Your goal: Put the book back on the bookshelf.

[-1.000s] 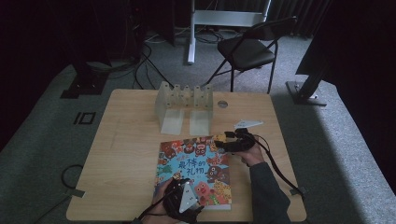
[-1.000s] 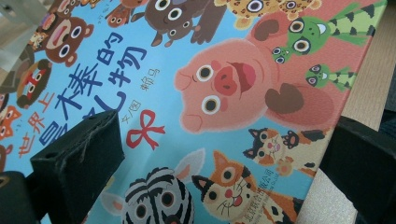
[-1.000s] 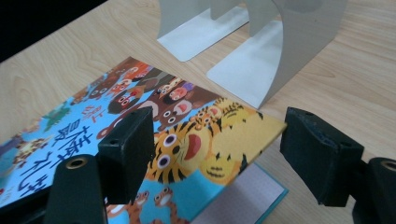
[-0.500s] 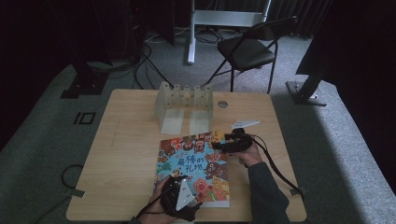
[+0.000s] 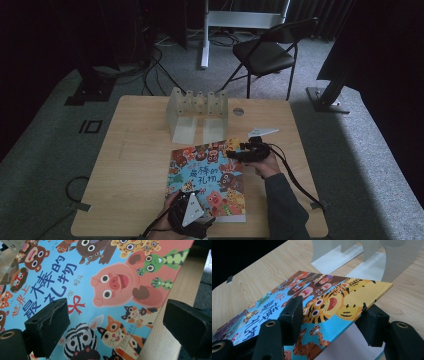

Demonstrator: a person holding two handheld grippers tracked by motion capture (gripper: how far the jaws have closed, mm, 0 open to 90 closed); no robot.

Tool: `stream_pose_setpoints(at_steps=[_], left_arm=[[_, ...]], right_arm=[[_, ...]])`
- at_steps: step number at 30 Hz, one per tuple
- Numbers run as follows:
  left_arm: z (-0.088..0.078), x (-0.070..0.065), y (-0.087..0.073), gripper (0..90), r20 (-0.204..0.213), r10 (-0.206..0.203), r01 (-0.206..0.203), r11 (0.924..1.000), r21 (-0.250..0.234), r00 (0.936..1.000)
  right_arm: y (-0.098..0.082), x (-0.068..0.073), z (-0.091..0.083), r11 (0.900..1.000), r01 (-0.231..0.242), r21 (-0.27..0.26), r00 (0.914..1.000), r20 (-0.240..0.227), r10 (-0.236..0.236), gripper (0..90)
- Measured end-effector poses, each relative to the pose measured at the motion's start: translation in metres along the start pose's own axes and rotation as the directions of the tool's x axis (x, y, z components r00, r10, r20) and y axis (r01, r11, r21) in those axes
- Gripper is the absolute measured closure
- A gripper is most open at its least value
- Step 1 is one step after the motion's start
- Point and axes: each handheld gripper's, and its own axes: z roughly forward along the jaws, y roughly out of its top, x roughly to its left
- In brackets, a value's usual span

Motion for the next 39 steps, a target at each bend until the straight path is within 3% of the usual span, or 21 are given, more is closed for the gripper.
stream_pose_setpoints(at_steps=[9, 15, 20, 26, 37, 39], left_arm=[[-0.009, 0.008, 0.001, 6.9, 0.017, -0.026, 0.026, 0.9996, -0.015, 0.9995], [-0.015, 0.026, -0.004, 6.9, 0.026, -0.093, 0.094, 0.9953, -0.023, 0.9953], [-0.017, 0.039, -0.01, 6.9, -0.01, -0.118, 0.118, 0.993, -0.011, 0.993], [-0.021, 0.062, -0.022, 6.9, -0.05, -0.177, 0.176, 0.9843, -0.012, 0.983], [-0.022, 0.096, -0.038, 7.2, -0.088, -0.256, 0.258, 0.9663, 0.002, 0.9626], [-0.022, 0.096, -0.038, 7.3, -0.088, -0.256, 0.258, 0.9663, 0.002, 0.9626]], right_arm=[[0.0, 0.001, -0.001, 1.0, 0.0, -0.007, 1.0, -0.005, 0.0, 42.6], [0.003, 0.001, -0.004, 1.0, -0.005, -0.026, 0.9997, -0.025, 0.004, 46.5], [0.007, 0.003, -0.006, 1.0, 0.0, -0.031, 0.9995, -0.03, -0.001, 48.8], [0.015, 0.007, -0.008, 0.998, -0.001, -0.062, 0.9986, -0.054, -0.002, 54.1], [0.024, 0.014, -0.01, 0.998, -0.012, -0.062, 0.9991, -0.041, 0.009, 57.6], [0.024, 0.014, -0.01, 0.998, -0.015, -0.065, 0.999, -0.042, 0.012, 57.9]])
